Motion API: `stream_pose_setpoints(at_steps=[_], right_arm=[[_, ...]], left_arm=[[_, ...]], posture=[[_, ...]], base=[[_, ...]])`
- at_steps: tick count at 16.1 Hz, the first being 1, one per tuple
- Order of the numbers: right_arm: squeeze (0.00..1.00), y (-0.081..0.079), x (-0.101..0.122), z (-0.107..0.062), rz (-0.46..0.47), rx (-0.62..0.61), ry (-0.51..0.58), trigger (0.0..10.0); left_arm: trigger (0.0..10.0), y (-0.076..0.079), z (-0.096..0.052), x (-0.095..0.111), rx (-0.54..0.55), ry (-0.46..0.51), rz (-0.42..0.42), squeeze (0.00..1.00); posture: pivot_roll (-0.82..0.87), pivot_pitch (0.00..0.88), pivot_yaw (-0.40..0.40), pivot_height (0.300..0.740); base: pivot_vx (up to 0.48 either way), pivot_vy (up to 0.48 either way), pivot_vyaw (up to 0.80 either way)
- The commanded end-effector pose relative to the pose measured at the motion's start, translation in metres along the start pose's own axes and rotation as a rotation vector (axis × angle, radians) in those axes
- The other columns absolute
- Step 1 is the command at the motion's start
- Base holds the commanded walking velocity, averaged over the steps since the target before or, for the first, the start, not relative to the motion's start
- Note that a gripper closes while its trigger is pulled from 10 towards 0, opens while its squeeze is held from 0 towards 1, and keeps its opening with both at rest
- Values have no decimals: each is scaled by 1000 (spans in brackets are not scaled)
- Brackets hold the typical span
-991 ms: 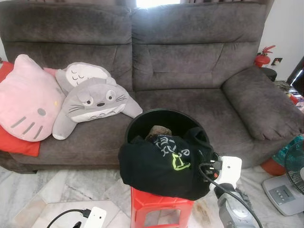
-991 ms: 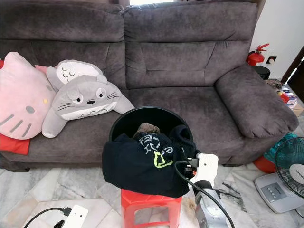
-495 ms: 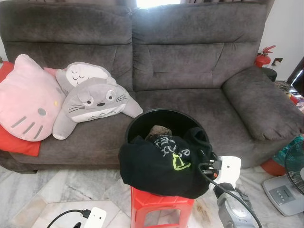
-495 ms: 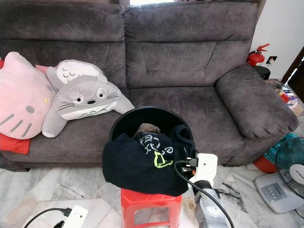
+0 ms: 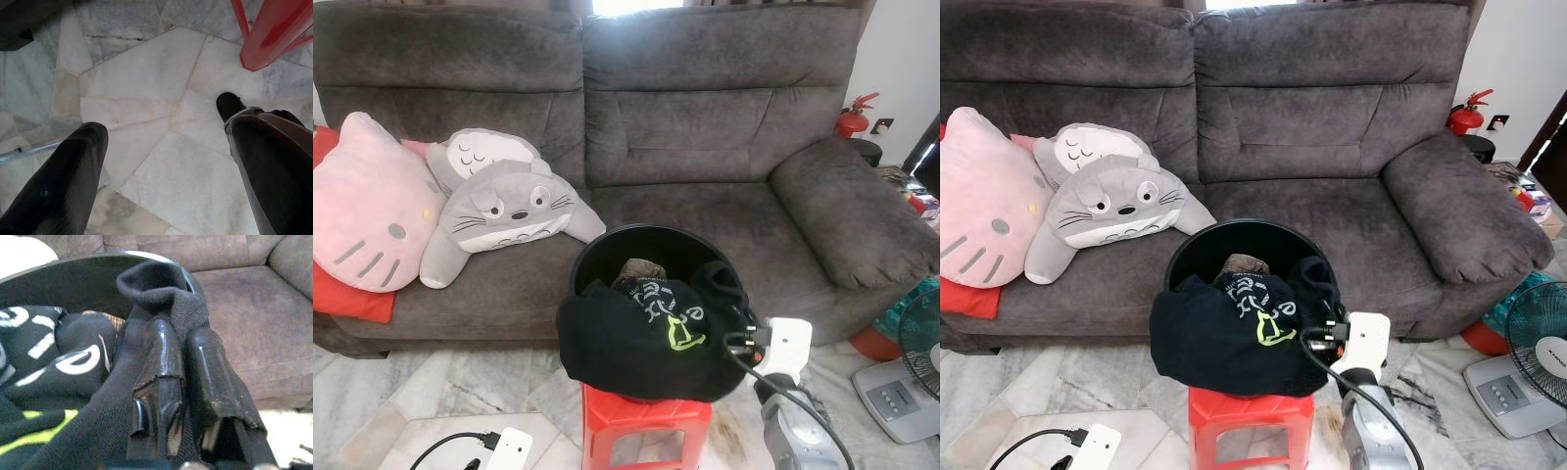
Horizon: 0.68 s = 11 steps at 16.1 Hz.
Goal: Hang hanger
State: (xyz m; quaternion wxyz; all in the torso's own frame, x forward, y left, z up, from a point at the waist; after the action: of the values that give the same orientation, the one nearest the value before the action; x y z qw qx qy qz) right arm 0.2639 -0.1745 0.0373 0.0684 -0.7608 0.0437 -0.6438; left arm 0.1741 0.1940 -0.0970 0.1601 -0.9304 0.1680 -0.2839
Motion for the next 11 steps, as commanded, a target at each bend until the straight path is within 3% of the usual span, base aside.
stream_pose_setpoints(at_steps=[1,3,4,6,8,11], right_arm=[[0,5,20,5,-6,-8,78,0],[0,5,30,8,-9,-9,111,0],[0,5,51,12,-29,-4,179,0],[0,-1,72,15,-40,21,245,0],[0,-20,99,17,-82,165,301,0],[0,-37,99,12,-165,322,241,0]], left_arm=[[10000,1,0,-2,-9,-11,-10,0],[10000,1,0,-2,-9,-11,-11,0],[10000,1,0,-2,-10,-12,-14,0],[10000,1,0,-2,-11,-12,-16,0],[10000,1,0,-2,-17,-14,-21,0],[10000,2,0,-2,-24,-15,-24,0]], posture=[[-150,11,-13,740],[-150,11,-13,740],[-150,11,-13,740],[-150,11,-13,740],[-152,5,-15,740],[-152,5,-15,740]], base=[[0,0,0],[0,0,0],[0,0,0],[0,0,0],[0,0,0],[0,0,0]])
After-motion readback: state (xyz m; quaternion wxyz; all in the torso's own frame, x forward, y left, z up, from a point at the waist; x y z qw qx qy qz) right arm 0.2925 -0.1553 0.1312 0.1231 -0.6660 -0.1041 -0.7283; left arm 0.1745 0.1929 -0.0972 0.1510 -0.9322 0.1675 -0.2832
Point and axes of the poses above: a point about 5 cm out from each wrist's last joint towards the gripper, its own z axis pointing out of the wrist towards the gripper, its own x axis along the axis of the wrist's last joint, y = z × x, the point moved 1 cm from there along z, pointing out of the wrist towards the gripper, and after that the axes turned 2 degrees about z, right-handed, at the moved point
